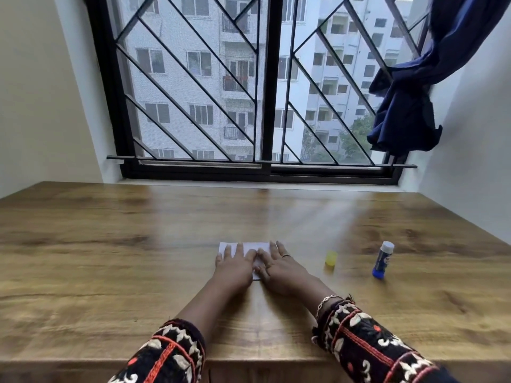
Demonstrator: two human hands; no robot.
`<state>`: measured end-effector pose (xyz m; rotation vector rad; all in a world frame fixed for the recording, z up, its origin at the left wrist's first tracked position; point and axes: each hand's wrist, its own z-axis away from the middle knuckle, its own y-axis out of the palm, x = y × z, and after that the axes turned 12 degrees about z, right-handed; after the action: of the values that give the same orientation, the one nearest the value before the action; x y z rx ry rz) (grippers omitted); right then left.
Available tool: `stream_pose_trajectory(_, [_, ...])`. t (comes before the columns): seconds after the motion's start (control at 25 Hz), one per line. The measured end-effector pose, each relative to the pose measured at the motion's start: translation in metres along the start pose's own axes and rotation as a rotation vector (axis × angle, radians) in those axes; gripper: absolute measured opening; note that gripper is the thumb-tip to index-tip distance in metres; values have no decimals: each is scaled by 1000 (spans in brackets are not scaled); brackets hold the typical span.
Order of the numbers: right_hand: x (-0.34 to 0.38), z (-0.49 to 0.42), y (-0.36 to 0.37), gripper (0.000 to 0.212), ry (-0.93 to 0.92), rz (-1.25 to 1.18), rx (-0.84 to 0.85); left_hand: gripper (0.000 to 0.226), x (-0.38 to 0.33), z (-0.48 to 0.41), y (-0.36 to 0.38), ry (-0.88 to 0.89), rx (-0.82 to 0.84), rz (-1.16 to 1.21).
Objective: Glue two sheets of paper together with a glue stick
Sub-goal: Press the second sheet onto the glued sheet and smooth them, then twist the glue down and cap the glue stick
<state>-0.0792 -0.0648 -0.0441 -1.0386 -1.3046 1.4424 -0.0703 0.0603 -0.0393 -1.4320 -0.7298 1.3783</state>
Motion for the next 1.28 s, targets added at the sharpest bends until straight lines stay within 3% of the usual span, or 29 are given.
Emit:
stream_pose_trajectory(0.16, [-2,13,-9,64,-29,-14,-66,51,-4,6,-2,36,-124,-103])
stream_pose_trajectory(0.4, [-28,54,-25,65,-29,-9,-257,56,-31,11,-4,224,-373,79])
stream_pose_trajectory(0.68, [-82,114,-22,56,74,-236,-529,67,-74,15,10,381,-357,187])
stream_pose_trajectory(0.96, [-131,141,-15,58,359,-520,-837,68,-98,14,23,451,-361,241])
stream_pose_trajectory(1.12, [-148,130,-6,70,527,-711,-675,66,-107,15,26,463,-368,307])
stream_pose_trajectory(1.28, [-149,114,-3,55,582,-814,-526,64,-112,18,29,466,-357,343])
